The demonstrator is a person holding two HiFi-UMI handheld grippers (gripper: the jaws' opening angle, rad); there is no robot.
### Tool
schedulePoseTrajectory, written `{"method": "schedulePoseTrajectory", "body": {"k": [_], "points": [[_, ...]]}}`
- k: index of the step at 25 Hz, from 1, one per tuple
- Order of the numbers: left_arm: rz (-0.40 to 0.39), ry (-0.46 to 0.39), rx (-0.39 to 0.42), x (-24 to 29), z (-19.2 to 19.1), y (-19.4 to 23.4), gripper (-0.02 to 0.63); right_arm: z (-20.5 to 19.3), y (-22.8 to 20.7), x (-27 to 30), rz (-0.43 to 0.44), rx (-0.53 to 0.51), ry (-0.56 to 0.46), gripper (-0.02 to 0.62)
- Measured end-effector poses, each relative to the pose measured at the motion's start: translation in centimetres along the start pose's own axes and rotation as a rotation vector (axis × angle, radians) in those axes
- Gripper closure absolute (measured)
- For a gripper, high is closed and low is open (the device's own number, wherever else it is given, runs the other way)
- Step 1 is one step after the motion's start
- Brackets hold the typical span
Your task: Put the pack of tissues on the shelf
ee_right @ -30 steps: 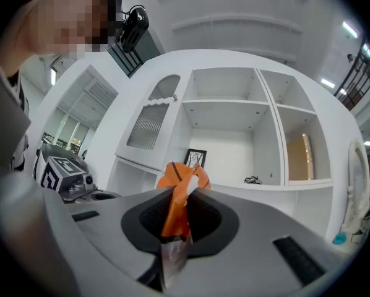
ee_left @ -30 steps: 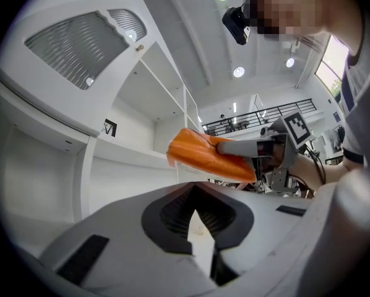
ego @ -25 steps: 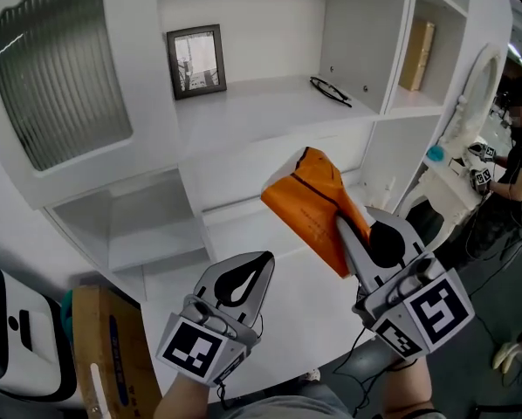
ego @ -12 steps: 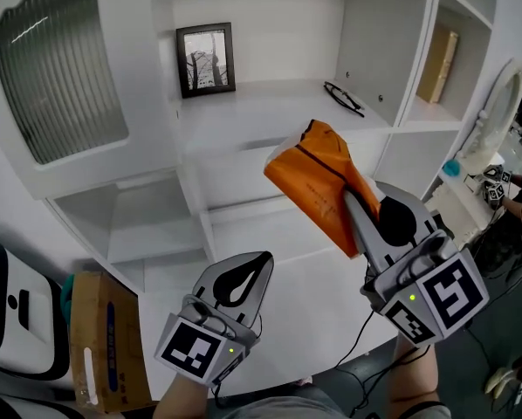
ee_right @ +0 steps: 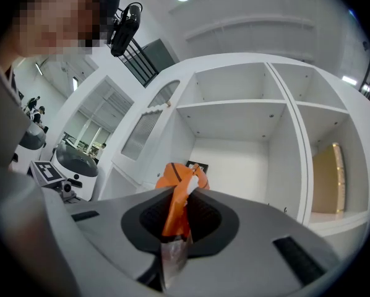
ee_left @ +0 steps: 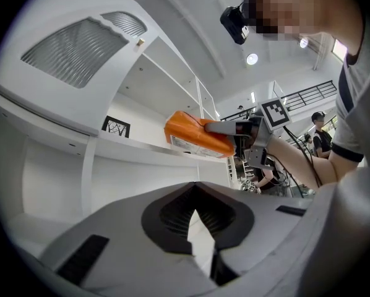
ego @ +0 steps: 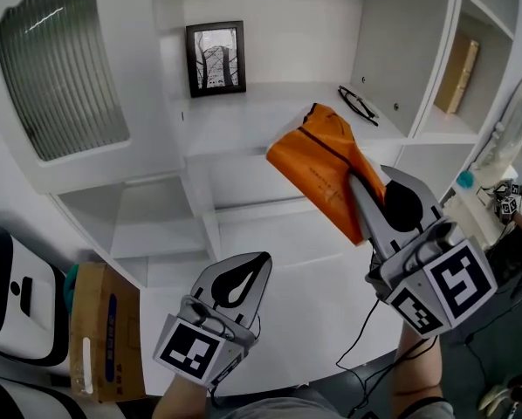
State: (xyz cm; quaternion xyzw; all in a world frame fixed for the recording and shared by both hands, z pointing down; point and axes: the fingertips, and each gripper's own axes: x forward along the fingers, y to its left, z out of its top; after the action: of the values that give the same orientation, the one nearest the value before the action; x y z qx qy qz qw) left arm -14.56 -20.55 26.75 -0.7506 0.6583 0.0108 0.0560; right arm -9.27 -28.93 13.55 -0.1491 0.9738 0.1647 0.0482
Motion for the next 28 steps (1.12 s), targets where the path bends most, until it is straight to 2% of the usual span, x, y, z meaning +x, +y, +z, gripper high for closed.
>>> {"method": "schedulePoseTrajectory", "body": {"k": [4, 8, 11, 15, 28], "points": [[0.025, 0.029, -0.017, 0.1, -0.3, 0.6, 0.575, 0.3, -0.7, 1.0, 0.012, -0.004, -0.010, 0.549], [0.053, -0.016, 0.021, 0.5, 0.2, 1.6, 0.575, 0.6, -1.4, 2.0, 0.021, -0.014, -0.019, 0.549], [0.069, 0.017, 0.010, 0.6, -0.1, 1.9, 0.575, 0.8, -1.9, 2.8, 0.034, -0.014, -0.028, 0.549], [0.088, -0.023, 0.028, 1.0, 0.4, 2.7, 0.575, 1.1, -2.7, 4.1, 0.045, -0.025, -0.029, 0.549], [0.126, -0.018, 0.047, 0.8, 0.5, 3.5, 0.575, 1.2, -3.5, 6.4, 0.073, -0.032, -0.033, 0.548]]}}
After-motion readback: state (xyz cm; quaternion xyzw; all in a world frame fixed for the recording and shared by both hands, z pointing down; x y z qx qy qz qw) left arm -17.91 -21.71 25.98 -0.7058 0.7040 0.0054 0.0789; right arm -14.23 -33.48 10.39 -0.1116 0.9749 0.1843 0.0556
